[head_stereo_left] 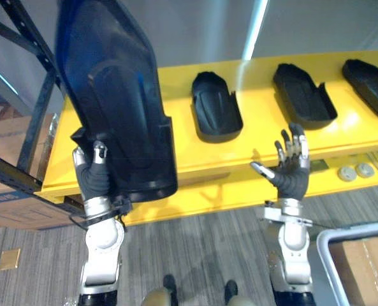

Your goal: Walk over and take plastic housings, then place them on the shelf

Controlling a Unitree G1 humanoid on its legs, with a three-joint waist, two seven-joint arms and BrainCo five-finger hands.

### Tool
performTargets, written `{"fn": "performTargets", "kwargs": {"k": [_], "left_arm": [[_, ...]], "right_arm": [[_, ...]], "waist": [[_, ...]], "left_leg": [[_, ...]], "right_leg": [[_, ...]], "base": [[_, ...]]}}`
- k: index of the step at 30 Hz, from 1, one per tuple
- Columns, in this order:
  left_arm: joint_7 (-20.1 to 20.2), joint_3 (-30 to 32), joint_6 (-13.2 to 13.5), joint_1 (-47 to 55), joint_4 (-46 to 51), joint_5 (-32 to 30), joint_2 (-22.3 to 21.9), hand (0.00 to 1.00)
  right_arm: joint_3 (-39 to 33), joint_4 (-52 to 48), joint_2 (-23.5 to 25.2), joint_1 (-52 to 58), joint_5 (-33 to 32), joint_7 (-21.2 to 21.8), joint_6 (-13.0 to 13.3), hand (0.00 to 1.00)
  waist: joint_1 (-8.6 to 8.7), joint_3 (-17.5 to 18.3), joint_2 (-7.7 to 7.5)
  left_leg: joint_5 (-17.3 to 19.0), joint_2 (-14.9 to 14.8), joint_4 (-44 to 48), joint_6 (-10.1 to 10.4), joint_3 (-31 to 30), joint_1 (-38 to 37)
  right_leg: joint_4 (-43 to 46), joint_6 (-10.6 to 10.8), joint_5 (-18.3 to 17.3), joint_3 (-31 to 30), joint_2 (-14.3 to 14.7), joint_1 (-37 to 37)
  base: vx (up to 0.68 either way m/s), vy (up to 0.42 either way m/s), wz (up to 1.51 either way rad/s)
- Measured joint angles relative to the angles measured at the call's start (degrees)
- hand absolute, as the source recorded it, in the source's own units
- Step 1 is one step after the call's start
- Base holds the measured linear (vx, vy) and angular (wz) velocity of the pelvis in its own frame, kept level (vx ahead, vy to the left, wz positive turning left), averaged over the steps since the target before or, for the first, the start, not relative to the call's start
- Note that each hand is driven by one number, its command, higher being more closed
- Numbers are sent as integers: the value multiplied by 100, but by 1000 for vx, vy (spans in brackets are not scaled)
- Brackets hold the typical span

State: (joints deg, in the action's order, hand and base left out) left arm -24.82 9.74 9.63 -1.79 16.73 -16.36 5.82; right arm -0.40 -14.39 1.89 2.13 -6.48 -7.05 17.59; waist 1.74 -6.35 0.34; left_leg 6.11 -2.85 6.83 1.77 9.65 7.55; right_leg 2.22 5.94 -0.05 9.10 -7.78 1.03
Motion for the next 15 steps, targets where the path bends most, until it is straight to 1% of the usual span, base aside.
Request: {"fn": "performTargets", "kwargs": {"k": [2,4,6,7,9,10,11,12,13,14,15], "left_arm": [[-111,278,-115,-256,-304,-6,228,100],[-122,523,-243,-580,-766,27,654,100],[-71,551,-341,-967,-1280,78,1168,100],[-41,545,-371,-1096,-1453,83,1307,100],[112,500,-463,-1668,-2242,254,1832,100],[152,462,-488,-1986,-2677,291,2057,100],[202,423,-502,-2171,-2916,307,2181,100],[357,240,-550,-2522,-3393,412,2458,100],[437,87,-569,-2694,-3649,474,2621,100],[613,-226,-610,-3035,-4175,518,2869,100],[800,-457,-641,-3293,-4581,534,2993,100]], "right_arm": [[18,-21,23,21,-9,56,-1,0],[73,-56,22,106,-148,140,-4,0],[169,-58,17,229,-299,256,-20,0],[209,-58,16,257,-353,298,-29,0],[459,-58,14,367,-402,415,-37,0],[532,-59,13,411,-407,483,-39,0],[588,-59,12,426,-415,509,-39,0],[722,-59,-3,438,-501,573,-42,0],[745,-60,-22,435,-521,592,-43,0],[862,-63,-57,435,-539,626,-43,0],[932,-64,-91,435,-630,664,-43,0]], "waist": [[2,16,-25],[1,52,-65],[0,75,-89],[1,78,-93],[25,221,-94],[49,265,-96],[52,277,-97],[52,288,-109],[53,301,-112],[56,320,-109],[62,324,-104]], "left_leg": [[-81,12,-195,7,5,-106],[-164,30,-349,-4,14,-190],[-198,26,-478,-7,4,-297],[-198,22,-497,-7,3,-342],[-198,9,-529,-7,6,-368],[-198,-1,-530,-8,4,-377],[-198,-10,-530,-8,4,-384],[-199,-21,-529,-7,6,-397],[-199,-24,-529,-7,8,-398],[-199,-26,-528,-7,10,-399],[-199,-26,-528,-7,9,-402]], "right_leg": [[2,0,0,-20,2,-15],[2,0,0,-39,13,-24],[2,-4,-3,-41,41,-83],[3,-5,-3,-46,47,-112],[13,-19,-12,-103,65,-117],[18,-22,-14,-146,74,-124],[29,-29,-18,-146,85,-125],[40,-53,-34,-155,97,-128],[38,-70,-46,-164,99,-127],[35,-100,-65,-170,103,-128],[36,-126,-81,-177,104,-132]], "base": [[69,-10,3],[71,-6,0],[74,-7,4],[69,2,2],[81,5,0],[76,0,2],[64,-6,0],[40,-9,-2],[42,-16,-4],[37,-19,-2],[44,-24,-3]]}}
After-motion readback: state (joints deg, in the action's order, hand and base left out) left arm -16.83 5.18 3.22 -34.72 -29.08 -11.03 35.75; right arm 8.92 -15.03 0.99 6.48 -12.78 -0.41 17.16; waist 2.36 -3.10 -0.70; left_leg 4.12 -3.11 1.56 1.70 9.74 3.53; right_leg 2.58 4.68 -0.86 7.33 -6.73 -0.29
